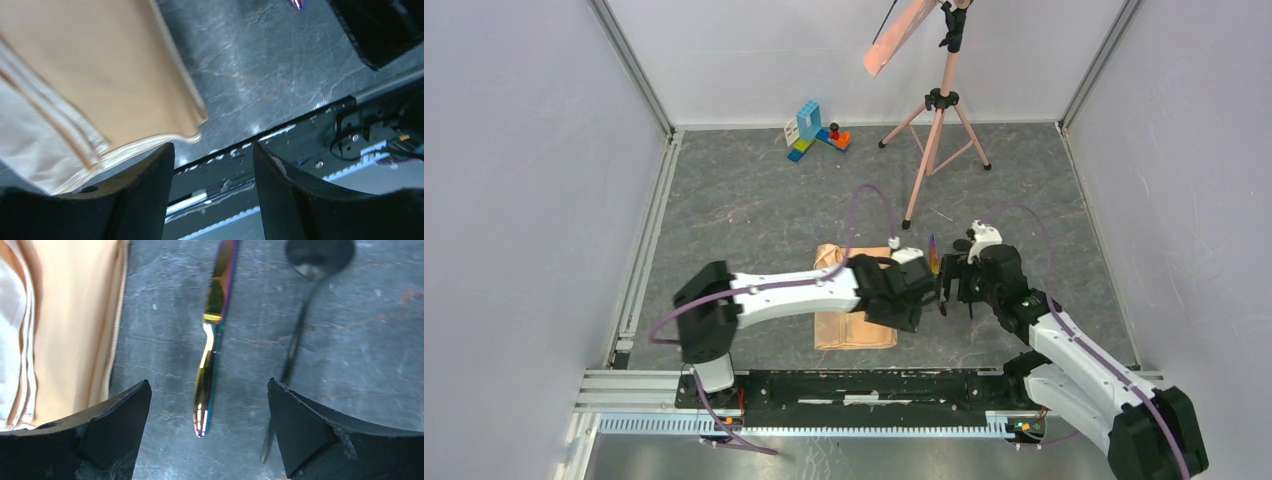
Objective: Fold the napkin into a case and place the utensils inside
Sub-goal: Pick up the 2/3-rectangle-folded napkin at the center of the board.
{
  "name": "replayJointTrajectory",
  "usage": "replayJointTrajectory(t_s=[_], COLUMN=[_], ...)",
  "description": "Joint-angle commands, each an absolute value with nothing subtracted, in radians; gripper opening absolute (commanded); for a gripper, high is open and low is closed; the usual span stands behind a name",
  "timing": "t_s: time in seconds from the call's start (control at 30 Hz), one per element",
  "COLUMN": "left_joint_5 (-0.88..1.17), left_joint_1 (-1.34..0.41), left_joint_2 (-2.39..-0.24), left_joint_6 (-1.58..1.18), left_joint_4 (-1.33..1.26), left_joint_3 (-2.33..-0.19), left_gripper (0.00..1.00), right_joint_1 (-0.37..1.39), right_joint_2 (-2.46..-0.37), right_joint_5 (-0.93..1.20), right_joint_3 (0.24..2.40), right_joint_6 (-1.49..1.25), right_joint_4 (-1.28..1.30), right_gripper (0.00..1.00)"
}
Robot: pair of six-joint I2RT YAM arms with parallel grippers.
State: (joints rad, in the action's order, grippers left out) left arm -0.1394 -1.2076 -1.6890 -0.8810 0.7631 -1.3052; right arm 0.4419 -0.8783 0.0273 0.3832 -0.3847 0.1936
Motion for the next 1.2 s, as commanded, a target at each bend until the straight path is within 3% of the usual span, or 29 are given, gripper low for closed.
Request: replayJointTrajectory(t_s=[0.0,0.33,0.6,0.87,1.17], left_joint_5=[-0.271,-0.441,-0.468,-0.467,-0.416], left_joint_1=[-1.274,-1.379,-1.384,-1.362,-1.354], left_joint_2=[-1.859,-2.023,-2.030,-2.047,-2.062], left_joint_6=[-1.009,-1.053,-1.099,-1.099,-1.077], left_joint_4=[0.879,1.080,1.068,1.037,0.963], left_joint_3=[-1.468,-1.674,-1.640,-1.590,-1.545], left_gripper=[0.64,0.63,0.57,0.61,0.54], right_joint_1=[0.356,0.336,0.336,0.336,0.334], right_joint_2=[-0.819,-0.732,-0.715,-0.720,-0.737], right_joint_5=[0.105,0.117,0.116,0.107,0.107], right_joint_3=[0.346,0.326,0.310,0.310,0.309], right_joint_6=[-0.372,-0.323,-0.345,-0.344,-0.343], right_joint_4=[0.233,0.294,0.296,0.296,0.287], right_gripper=[0.92,0.91,0.91,0.90,0.90])
